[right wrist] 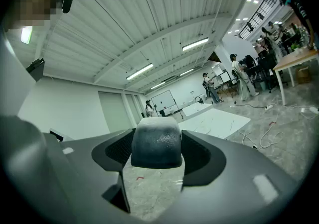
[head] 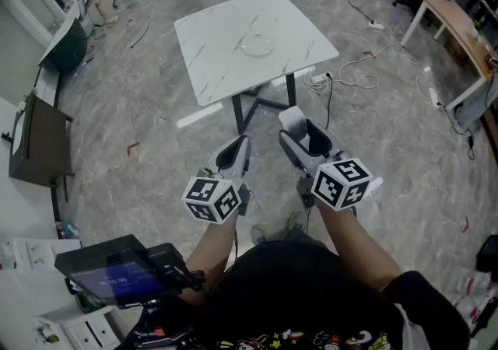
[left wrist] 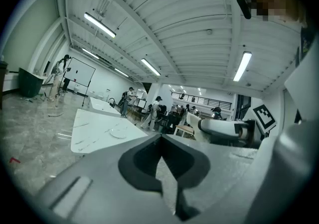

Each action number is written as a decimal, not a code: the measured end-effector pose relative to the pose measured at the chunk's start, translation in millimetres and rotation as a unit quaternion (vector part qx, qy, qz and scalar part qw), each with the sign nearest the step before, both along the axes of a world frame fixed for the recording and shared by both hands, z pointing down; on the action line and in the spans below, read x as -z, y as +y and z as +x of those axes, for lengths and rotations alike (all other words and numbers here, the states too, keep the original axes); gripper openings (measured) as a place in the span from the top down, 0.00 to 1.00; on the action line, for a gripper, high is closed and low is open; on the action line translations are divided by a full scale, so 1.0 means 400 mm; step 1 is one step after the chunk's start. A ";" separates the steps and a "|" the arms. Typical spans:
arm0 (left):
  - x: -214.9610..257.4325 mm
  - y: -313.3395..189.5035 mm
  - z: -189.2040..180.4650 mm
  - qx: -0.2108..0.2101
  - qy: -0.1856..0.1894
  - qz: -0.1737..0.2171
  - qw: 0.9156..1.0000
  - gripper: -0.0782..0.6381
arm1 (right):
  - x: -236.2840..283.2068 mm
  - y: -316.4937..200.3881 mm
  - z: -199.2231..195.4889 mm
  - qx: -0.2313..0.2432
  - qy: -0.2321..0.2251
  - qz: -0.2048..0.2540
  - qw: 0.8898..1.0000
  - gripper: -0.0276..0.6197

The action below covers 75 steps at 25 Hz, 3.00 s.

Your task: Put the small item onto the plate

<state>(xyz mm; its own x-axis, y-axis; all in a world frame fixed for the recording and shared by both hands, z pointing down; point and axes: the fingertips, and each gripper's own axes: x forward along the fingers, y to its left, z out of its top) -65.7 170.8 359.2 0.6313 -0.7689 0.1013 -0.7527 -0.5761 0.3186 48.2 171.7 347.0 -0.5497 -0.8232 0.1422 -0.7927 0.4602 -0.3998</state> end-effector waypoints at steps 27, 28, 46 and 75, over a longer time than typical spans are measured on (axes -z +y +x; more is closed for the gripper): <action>-0.006 -0.046 0.123 0.014 -0.004 -0.009 1.000 0.89 | -0.020 -0.054 0.090 0.019 0.029 0.006 0.999 0.45; -0.013 -0.054 0.141 0.018 -0.004 -0.010 1.000 0.89 | -0.028 -0.063 0.105 0.024 0.028 0.005 0.999 0.45; -0.060 -0.134 0.231 0.050 0.004 -0.025 0.998 0.89 | -0.085 -0.164 0.157 0.068 0.037 -0.010 0.997 0.45; -0.039 -0.464 -0.046 -0.039 0.020 -0.014 0.999 0.89 | -0.081 -0.427 -0.118 -0.020 0.056 -0.011 0.998 0.45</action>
<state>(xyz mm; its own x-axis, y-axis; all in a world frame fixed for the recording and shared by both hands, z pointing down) -84.1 -14.8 374.9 0.6931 -0.7146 0.0951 -0.6921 -0.6227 0.3651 0.8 0.8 379.4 -0.4957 -0.8404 0.2190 -0.8508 0.4193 -0.3167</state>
